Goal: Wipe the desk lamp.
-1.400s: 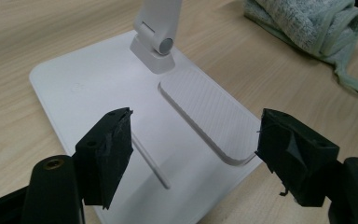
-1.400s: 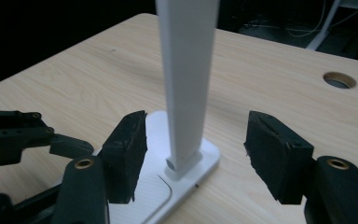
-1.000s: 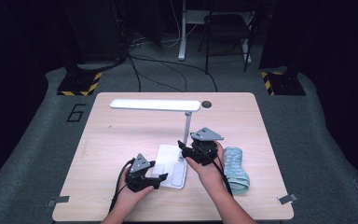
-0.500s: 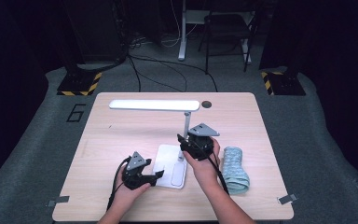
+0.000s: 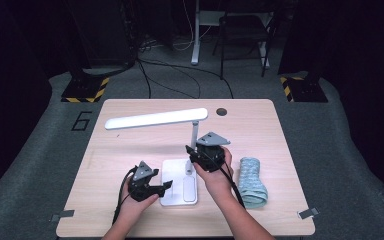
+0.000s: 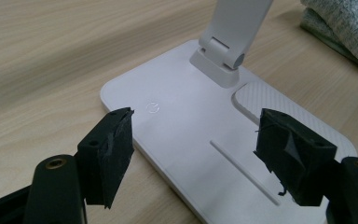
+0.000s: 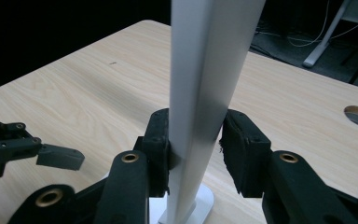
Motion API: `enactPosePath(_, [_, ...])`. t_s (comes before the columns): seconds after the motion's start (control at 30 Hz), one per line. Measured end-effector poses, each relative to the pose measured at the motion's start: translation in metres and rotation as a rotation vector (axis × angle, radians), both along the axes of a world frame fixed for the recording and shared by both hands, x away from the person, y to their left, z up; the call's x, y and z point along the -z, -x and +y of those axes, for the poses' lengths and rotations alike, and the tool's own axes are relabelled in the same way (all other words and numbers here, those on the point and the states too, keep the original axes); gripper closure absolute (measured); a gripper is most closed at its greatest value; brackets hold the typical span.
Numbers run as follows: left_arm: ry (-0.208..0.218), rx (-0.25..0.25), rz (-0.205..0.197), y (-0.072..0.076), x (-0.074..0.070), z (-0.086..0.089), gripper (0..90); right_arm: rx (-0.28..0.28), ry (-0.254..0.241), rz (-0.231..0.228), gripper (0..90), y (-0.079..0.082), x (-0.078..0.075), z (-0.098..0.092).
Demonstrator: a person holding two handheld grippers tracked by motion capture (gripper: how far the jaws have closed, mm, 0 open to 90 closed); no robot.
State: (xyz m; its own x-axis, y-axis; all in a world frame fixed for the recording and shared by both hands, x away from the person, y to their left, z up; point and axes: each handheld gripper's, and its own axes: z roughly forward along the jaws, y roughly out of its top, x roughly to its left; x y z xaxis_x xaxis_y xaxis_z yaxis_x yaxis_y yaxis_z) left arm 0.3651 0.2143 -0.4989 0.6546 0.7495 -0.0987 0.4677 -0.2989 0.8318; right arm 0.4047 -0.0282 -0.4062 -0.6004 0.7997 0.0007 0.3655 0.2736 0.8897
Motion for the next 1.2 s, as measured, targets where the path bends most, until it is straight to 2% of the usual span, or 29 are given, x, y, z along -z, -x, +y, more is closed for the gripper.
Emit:
enactPosePath(0.23, [0.006, -0.014, -0.007, -0.001, 0.0, 0.001, 27.3, 0.018, -0.013, 0.003, 62.7, 0.001, 0.0, -0.012])
enactPosePath(0.3, [0.006, -0.011, 0.006, -0.001, 0.0, 0.002, 27.3, 0.021, -0.036, 0.022, 64.3, 0.0, 0.001, -0.017])
enactPosePath(0.43, [-0.001, -0.004, 0.002, -0.002, 0.001, 0.002, 27.3, -0.028, -0.05, 0.024, 68.1, -0.003, 0.001, -0.018])
enactPosePath(0.5, [-0.001, -0.015, 0.001, -0.002, 0.002, 0.002, 27.3, -0.032, -0.047, 0.023, 69.8, -0.003, 0.001, -0.017])
enactPosePath(0.67, [-0.006, -0.005, 0.009, -0.003, 0.002, 0.003, 27.3, -0.085, -0.059, 0.045, 76.2, -0.001, 0.0, -0.006])
enactPosePath(0.73, [-0.008, -0.007, 0.001, -0.003, 0.003, 0.002, 27.3, -0.094, -0.049, 0.046, 76.4, -0.001, -0.001, -0.003])
enactPosePath(0.77, [-0.018, 0.006, 0.011, -0.003, 0.002, 0.002, 27.3, -0.103, -0.035, 0.04, 76.5, -0.001, -0.002, 0.0])
enactPosePath(0.8, [-0.012, 0.001, 0.003, -0.003, 0.003, 0.001, 27.3, -0.117, -0.034, 0.044, 76.5, -0.002, -0.002, 0.002])
enactPosePath(0.9, [-0.027, 0.013, 0.018, -0.003, 0.004, 0.001, 27.3, -0.15, -0.038, 0.044, 76.5, -0.006, -0.002, 0.003])
enactPosePath(1.07, [-0.026, 0.006, 0.03, -0.006, 0.008, 0.001, 27.3, -0.2, -0.06, 0.04, 75.0, -0.01, 0.001, 0.005])
enactPosePath(1.17, [-0.029, 0.001, 0.031, -0.006, 0.01, 0.0, 27.3, -0.217, -0.087, 0.038, 65.4, -0.007, 0.002, 0.004])
enactPosePath(1.2, [-0.029, 0.002, 0.033, -0.006, 0.01, -0.001, 27.5, -0.204, -0.094, 0.036, 62.2, -0.004, 0.003, 0.003])
